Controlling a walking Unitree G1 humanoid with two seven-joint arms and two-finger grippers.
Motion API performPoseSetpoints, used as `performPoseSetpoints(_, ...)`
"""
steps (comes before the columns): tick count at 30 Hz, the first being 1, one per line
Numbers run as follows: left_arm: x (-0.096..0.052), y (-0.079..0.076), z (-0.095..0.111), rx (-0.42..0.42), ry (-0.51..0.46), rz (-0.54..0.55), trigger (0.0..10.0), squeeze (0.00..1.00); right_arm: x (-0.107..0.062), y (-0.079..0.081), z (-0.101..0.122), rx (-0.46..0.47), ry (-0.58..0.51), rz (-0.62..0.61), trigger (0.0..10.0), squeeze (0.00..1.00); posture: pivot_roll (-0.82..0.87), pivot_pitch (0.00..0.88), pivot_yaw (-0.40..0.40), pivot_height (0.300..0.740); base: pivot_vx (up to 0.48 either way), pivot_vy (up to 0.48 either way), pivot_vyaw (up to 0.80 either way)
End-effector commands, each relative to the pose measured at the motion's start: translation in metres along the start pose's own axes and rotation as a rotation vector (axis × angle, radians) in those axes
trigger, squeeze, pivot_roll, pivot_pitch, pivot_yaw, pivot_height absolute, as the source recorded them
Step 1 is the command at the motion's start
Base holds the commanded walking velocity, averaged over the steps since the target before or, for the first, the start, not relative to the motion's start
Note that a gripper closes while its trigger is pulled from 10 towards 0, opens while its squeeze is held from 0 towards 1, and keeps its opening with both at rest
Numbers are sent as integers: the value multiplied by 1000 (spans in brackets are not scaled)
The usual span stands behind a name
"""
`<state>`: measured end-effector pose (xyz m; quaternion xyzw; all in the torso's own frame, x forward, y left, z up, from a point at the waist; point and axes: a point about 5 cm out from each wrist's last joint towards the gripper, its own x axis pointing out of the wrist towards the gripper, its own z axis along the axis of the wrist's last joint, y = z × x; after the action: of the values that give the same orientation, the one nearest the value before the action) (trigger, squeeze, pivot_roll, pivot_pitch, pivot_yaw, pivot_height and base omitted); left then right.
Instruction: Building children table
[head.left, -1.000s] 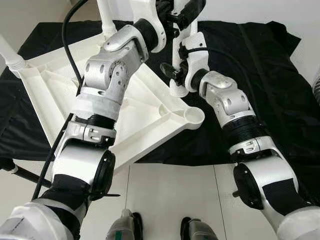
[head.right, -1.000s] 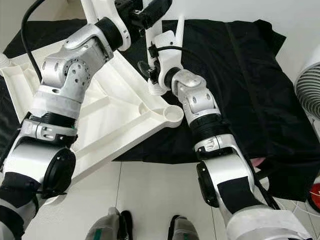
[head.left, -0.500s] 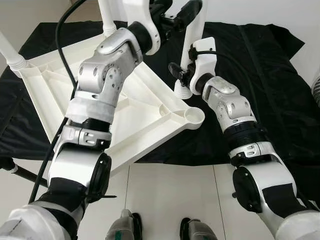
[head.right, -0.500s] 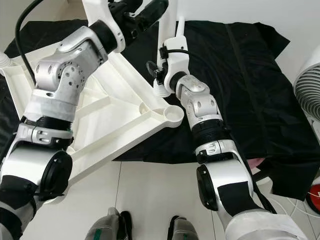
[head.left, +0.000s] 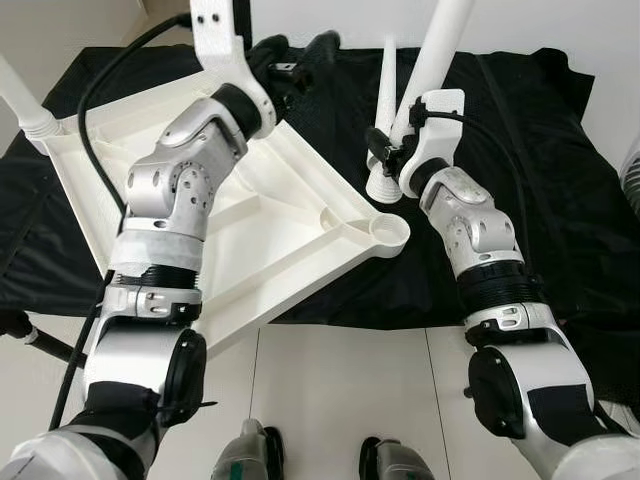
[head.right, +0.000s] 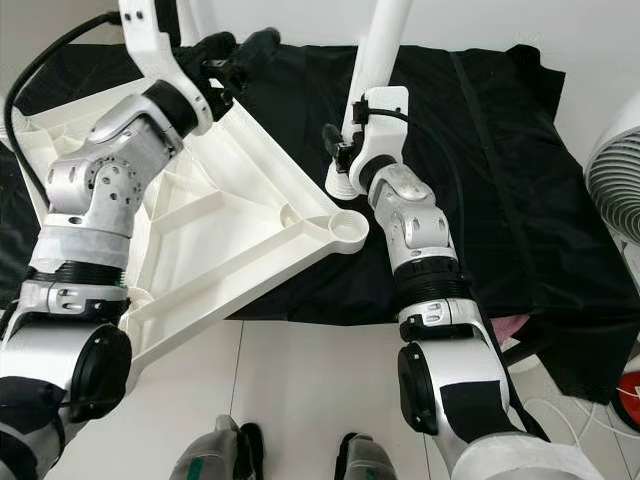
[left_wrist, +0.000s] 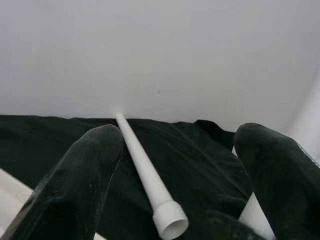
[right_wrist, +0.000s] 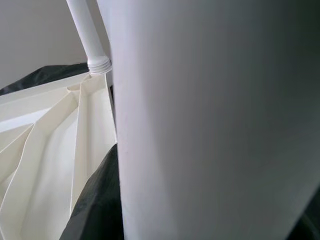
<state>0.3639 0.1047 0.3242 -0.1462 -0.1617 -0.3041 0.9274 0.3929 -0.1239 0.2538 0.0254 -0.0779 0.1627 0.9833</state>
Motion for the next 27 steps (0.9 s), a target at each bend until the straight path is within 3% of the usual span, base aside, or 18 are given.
performPoseSetpoints(1,-5,5,-6,-4,25,43,10000,0,-2,-2,0,3,-28,-15,10000,0,-33,76,41,740,0,0,0)
performPoseSetpoints(5,-13,14,-15,-4,34,112,10000,0,-4,-7,2,2,-45,-34,10000,0,-38,75,50,740,0,0,0)
performPoseSetpoints(6,-28,29,-22,39,31,201,10000,0,-7,-12,3,12,-72,-61,10000,0,-41,74,59,740,0,0,0)
performPoseSetpoints(15,-48,50,-31,64,45,305,10000,0,-13,-15,-1,28,-80,-88,10000,0,-44,77,72,740,0,0,0)
performPoseSetpoints(17,-79,81,-47,78,72,514,10000,0,-18,-15,-5,48,-91,-111,10000,0,-48,78,89,740,0,0,0)
performPoseSetpoints(19,-79,81,-47,78,72,514,10000,0,-18,-15,-5,48,-91,-111,10000,0,-48,78,89,740,0,0,0)
performPoseSetpoints(20,-93,91,-57,93,107,577,10000,0,-20,-15,-7,56,-95,-123,10000,0,-48,78,89,740,0,0,0)
performPoseSetpoints(21,-103,93,-66,108,135,598,10000,0,-21,-15,-8,63,-102,-131,10000,0,-54,78,93,740,0,0,0)
performPoseSetpoints(27,-111,84,-79,115,166,552,10000,0,-23,-16,-8,64,-112,-141,10000,0,-55,80,93,740,0,0,0)
